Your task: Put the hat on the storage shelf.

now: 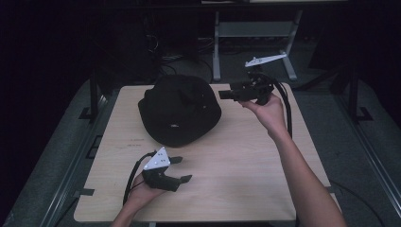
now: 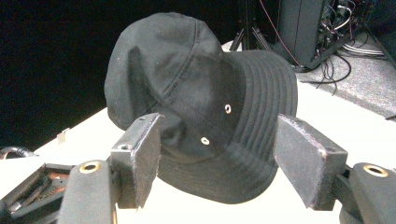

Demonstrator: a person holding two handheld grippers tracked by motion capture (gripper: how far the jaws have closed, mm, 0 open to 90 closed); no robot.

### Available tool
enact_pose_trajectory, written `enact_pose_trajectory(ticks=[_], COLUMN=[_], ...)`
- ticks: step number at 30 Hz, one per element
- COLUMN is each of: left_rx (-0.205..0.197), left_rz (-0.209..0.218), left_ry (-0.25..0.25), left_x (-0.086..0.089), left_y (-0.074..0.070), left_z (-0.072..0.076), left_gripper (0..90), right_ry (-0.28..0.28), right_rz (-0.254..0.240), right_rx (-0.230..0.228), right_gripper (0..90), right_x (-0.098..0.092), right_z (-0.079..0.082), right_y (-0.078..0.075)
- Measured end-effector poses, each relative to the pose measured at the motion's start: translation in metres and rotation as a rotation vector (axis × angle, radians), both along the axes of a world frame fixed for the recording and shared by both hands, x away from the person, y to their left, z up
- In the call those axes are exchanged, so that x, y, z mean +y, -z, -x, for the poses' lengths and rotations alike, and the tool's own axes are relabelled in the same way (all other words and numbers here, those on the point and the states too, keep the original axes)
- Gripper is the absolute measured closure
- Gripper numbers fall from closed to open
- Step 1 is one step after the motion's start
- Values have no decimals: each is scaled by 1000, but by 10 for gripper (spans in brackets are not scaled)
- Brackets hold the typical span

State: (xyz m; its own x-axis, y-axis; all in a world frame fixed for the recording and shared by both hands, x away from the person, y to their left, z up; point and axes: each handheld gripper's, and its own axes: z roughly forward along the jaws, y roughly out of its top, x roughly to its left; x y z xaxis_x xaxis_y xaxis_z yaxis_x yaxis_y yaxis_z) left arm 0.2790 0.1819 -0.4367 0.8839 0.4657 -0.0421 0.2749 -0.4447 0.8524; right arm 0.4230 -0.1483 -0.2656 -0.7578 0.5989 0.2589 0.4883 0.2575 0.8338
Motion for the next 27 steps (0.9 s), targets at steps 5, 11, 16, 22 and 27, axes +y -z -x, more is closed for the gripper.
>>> enact_pose_trajectory(ticks=[5,11,16,22,27], left_rx=[1,6,3,4,4], left_rz=[3,2,-4,-4,3], left_ry=[-1,-3,-1,-4,-10], left_x=[0,-1,1,1,2], left_y=[0,1,0,1,1], left_z=[0,0,-1,-1,-2], left_gripper=[253,250,250,249,248], right_ry=[-2,8,20,30,36], right_rz=[-17,-19,-20,-26,-33], right_rx=[8,13,21,38,38], right_gripper=[306,294,287,284,281], right_x=[-9,-22,-29,-39,-46], right_z=[3,7,11,14,17], right_y=[4,11,17,26,31])
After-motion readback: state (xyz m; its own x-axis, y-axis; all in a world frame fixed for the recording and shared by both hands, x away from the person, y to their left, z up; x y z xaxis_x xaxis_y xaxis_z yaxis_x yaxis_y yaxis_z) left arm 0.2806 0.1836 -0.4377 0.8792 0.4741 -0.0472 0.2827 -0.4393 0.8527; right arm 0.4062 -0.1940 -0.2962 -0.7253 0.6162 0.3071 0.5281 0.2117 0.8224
